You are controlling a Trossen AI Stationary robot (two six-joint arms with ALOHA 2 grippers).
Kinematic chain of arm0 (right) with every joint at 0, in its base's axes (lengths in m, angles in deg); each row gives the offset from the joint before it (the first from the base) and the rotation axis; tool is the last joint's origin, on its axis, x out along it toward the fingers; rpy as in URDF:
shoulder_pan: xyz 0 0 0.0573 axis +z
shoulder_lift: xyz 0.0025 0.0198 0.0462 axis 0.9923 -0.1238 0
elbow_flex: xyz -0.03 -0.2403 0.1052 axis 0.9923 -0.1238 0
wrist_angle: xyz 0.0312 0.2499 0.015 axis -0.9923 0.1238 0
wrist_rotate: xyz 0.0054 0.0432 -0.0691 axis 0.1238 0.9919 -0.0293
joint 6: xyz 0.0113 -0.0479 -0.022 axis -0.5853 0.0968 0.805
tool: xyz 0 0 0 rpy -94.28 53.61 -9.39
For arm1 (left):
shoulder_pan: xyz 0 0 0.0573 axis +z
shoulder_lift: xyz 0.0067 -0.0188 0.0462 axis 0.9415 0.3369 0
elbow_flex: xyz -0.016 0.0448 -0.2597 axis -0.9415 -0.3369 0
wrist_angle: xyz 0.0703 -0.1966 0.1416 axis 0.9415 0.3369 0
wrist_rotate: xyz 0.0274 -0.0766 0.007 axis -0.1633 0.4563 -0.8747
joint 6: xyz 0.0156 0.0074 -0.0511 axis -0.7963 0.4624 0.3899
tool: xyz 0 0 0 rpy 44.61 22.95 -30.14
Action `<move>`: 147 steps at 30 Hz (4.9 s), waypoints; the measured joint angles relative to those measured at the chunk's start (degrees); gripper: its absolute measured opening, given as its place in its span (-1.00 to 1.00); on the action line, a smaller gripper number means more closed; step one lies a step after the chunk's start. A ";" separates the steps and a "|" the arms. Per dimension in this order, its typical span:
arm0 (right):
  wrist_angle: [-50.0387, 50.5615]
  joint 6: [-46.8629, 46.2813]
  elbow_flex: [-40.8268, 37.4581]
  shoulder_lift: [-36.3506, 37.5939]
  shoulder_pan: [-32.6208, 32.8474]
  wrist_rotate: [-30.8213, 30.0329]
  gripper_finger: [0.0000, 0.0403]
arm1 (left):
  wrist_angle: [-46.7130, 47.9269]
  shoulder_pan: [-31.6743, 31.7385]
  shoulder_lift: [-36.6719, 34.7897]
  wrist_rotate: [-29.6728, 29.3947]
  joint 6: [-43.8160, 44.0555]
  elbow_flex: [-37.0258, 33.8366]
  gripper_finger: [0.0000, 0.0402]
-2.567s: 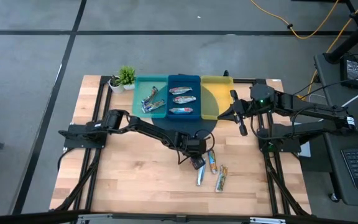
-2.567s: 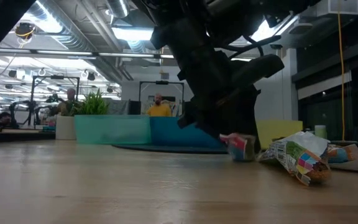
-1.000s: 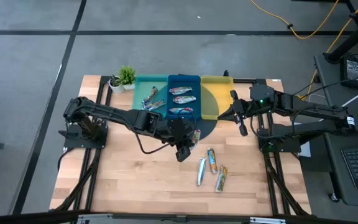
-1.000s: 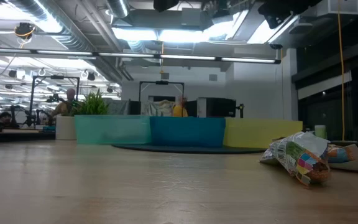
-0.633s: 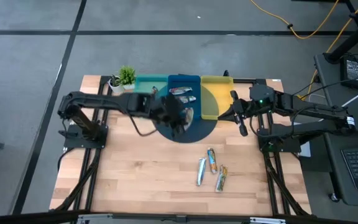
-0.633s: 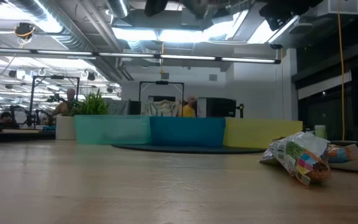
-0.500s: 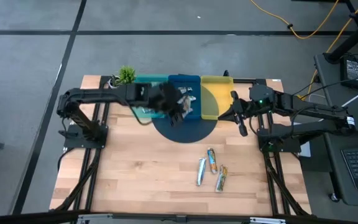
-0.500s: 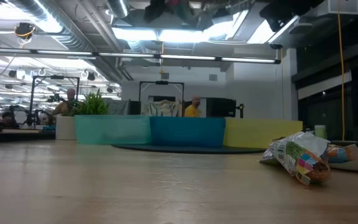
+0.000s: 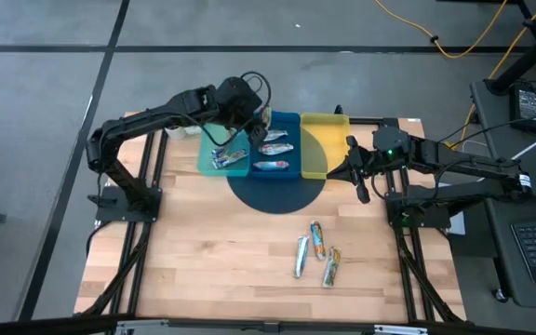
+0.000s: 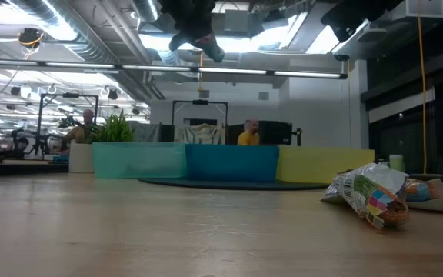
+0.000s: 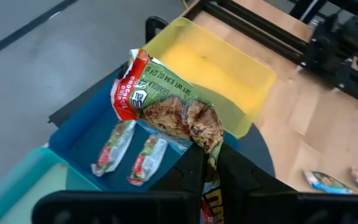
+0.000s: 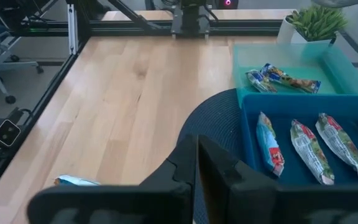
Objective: Pick and place Granola Bars by type
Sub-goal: Put the red granola bar into the blue bin
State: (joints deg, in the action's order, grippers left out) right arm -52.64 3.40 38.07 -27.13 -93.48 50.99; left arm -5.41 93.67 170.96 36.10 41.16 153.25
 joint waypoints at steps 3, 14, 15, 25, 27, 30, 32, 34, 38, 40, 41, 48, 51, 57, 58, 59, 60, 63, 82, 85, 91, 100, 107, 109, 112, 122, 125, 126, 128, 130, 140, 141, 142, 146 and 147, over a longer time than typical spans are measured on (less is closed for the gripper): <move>-0.02 1.13 0.00 0.00 0.00 0.00 -0.90 | 0.00 1.31 0.00 0.02 -0.07 0.00 -0.90; -4.80 4.89 0.00 -0.01 0.00 -0.06 -0.90 | -4.23 5.29 4.08 1.11 2.09 1.08 -0.90; -5.03 4.98 0.00 -0.01 0.00 -0.06 -0.90 | -4.19 5.61 5.43 1.49 2.22 2.07 -0.90; -5.77 10.74 0.00 0.00 0.02 -0.25 -0.90 | 2.94 8.14 21.99 5.45 -2.03 20.04 -0.90; -5.77 10.61 0.00 0.00 0.02 -1.57 -0.90 | 4.78 8.92 23.72 5.49 -3.85 23.44 -0.90; -5.77 10.53 0.00 0.00 0.00 -4.21 -0.90 | 5.99 9.68 24.47 5.46 -6.00 25.82 -0.90; -5.77 10.51 0.00 0.00 0.00 -5.31 -0.90 | 6.06 9.97 24.55 5.51 -7.33 26.11 -0.90; -5.77 10.49 0.00 0.00 0.00 -5.35 -0.90 | 6.21 10.12 24.59 5.94 -8.17 26.16 -0.90; -5.77 10.49 0.00 0.00 0.02 -6.11 -0.90 | 7.61 10.19 24.90 6.11 -11.59 25.86 -0.90; -5.75 10.49 0.00 0.00 0.02 -6.23 -0.90 | 8.45 10.13 25.25 6.17 -12.50 25.12 -0.90; -5.77 10.47 0.00 0.00 0.00 -6.23 -0.90 | 8.55 10.08 25.48 6.16 -12.76 24.44 -0.90; -5.75 8.57 0.00 0.02 0.02 -7.33 -0.90 | 6.10 8.37 25.97 6.66 -12.14 16.36 -0.90; -5.74 6.69 0.00 0.02 0.00 -9.41 -0.90 | 5.95 6.63 26.05 7.71 -13.53 13.29 -0.90; -5.75 5.99 0.00 0.02 0.00 -10.58 -0.90 | 6.01 4.95 26.03 7.53 -20.96 11.56 -0.90; -5.75 5.99 0.00 0.02 0.02 -10.58 -0.90 | 5.92 4.88 26.03 7.46 -22.65 11.56 -0.90; -5.75 6.01 0.00 0.02 0.00 -10.58 -0.90 | 5.95 4.73 26.01 7.54 -24.34 11.56 -0.90; -5.75 6.03 0.00 0.02 0.02 -10.58 -0.90 | 5.99 4.53 26.01 7.67 -26.32 11.56 -0.90; -5.75 6.03 0.00 0.02 0.00 -10.58 -0.90 | 5.80 3.67 26.75 8.07 -32.84 11.61 -0.90; -5.68 2.73 0.00 0.02 0.02 -10.60 -0.90 | 7.48 0.57 31.74 5.16 -56.66 11.56 -0.90; -5.68 2.86 0.00 0.02 0.02 -10.60 -0.90 | 7.51 0.58 31.73 5.25 -59.44 11.56 -0.90; -5.70 2.95 0.00 0.02 0.01 -10.60 -0.90 | 5.97 0.74 33.09 5.38 -64.47 11.63 -0.90; -5.67 2.93 -0.02 0.00 -0.02 -10.60 -0.90 | 3.63 0.79 36.40 4.36 -63.56 11.56 -0.90; -5.73 2.93 -0.01 0.00 -0.04 -10.59 -0.90 | 3.31 0.79 37.42 0.74 -63.61 11.54 -0.90; -5.69 2.93 -0.01 0.00 -0.04 -10.58 -0.90 | 2.56 0.79 37.41 0.45 -63.61 11.56 -0.90; -5.70 2.98 -0.02 0.00 -0.05 -10.59 -0.90 | 2.31 0.79 37.42 0.33 -63.56 11.56 -0.90; -5.70 3.12 -0.02 0.00 -0.04 -10.60 -0.90 | 2.47 0.74 37.41 1.79 -63.32 11.56 -0.90; -5.70 3.12 -0.02 0.00 -0.07 -10.58 -0.90 | 2.47 0.74 37.40 1.79 -62.71 11.56 -0.90; -5.70 3.12 -0.02 0.00 -0.05 -10.60 -0.90 | 2.46 0.74 37.40 1.79 -62.54 11.56 -0.90; -5.70 3.12 -0.02 0.00 -0.06 -10.59 -0.90 | 2.45 0.74 37.40 1.79 -62.49 11.56 -0.90; -5.70 3.12 -0.02 0.00 -0.07 -10.60 -0.90 | 2.45 0.74 37.40 1.79 -62.47 11.56 -0.90; -5.70 3.13 -0.02 0.00 -0.05 -10.59 -0.90 | 2.51 0.63 37.40 1.79 -61.73 11.56 -0.85; -5.71 3.13 -0.02 0.00 -0.06 -10.58 -0.90 | 2.51 0.63 37.40 1.79 -61.46 11.56 -0.82; -5.70 3.12 -0.02 0.00 -0.07 -10.58 -0.90 | 2.54 0.63 37.40 1.72 -61.03 11.56 -0.77; -5.70 3.12 -0.02 0.00 -0.04 -10.58 -0.90 | 2.55 0.63 37.40 1.44 -59.87 11.56 -0.59; -5.70 3.12 -0.02 0.00 -0.07 -10.58 -0.90 | 2.56 0.63 37.40 1.43 -59.88 11.56 -0.54</move>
State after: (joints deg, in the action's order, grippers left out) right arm -58.35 6.53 38.05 -27.13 -93.54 40.41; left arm -2.85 94.30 208.36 37.53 -18.72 164.81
